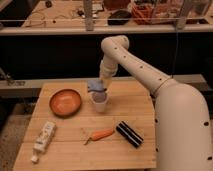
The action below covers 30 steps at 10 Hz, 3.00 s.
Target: Place the white sponge in the ceramic cup
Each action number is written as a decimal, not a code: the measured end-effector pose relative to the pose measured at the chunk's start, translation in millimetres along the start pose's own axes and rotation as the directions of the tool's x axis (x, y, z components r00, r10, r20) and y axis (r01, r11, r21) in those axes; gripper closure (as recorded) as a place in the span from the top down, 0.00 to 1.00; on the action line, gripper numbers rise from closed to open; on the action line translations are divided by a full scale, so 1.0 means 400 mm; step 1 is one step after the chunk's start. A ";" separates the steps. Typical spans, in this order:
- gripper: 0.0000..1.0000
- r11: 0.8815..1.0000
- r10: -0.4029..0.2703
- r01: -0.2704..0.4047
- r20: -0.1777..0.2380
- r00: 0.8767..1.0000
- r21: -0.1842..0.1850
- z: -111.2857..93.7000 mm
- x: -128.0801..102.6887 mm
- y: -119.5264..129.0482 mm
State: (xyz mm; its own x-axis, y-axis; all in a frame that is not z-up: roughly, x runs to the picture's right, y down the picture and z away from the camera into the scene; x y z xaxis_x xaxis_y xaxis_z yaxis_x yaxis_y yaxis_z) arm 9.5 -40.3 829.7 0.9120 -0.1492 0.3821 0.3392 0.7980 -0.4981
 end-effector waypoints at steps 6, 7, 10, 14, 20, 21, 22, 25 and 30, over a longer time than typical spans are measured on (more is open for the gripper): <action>0.31 1.000 0.012 -0.012 -0.002 1.000 0.000 0.002 0.000 0.001; 0.37 1.000 0.014 -0.014 -0.002 1.000 0.000 0.002 0.000 0.001; 0.31 1.000 0.023 -0.023 -0.003 1.000 0.001 0.004 0.000 0.002; 0.33 1.000 0.026 -0.026 -0.004 1.000 0.000 0.005 0.000 0.003; 0.47 0.999 0.041 -0.041 -0.005 0.999 0.002 0.002 -0.001 0.002; 0.43 0.999 0.042 -0.042 -0.006 0.999 0.002 0.003 0.000 0.002; 0.36 0.999 0.042 -0.042 -0.006 0.999 0.002 0.003 -0.001 0.002; 0.24 0.999 0.046 -0.046 -0.008 0.999 0.003 0.003 -0.002 0.002; 0.19 0.999 0.053 -0.053 -0.010 0.999 0.005 0.002 -0.004 0.002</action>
State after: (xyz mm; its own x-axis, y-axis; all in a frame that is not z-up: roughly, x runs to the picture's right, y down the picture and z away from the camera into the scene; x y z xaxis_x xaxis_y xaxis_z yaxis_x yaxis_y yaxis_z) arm 8.1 -38.7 829.4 0.9310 -0.1120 0.3473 0.2889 0.8078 -0.5139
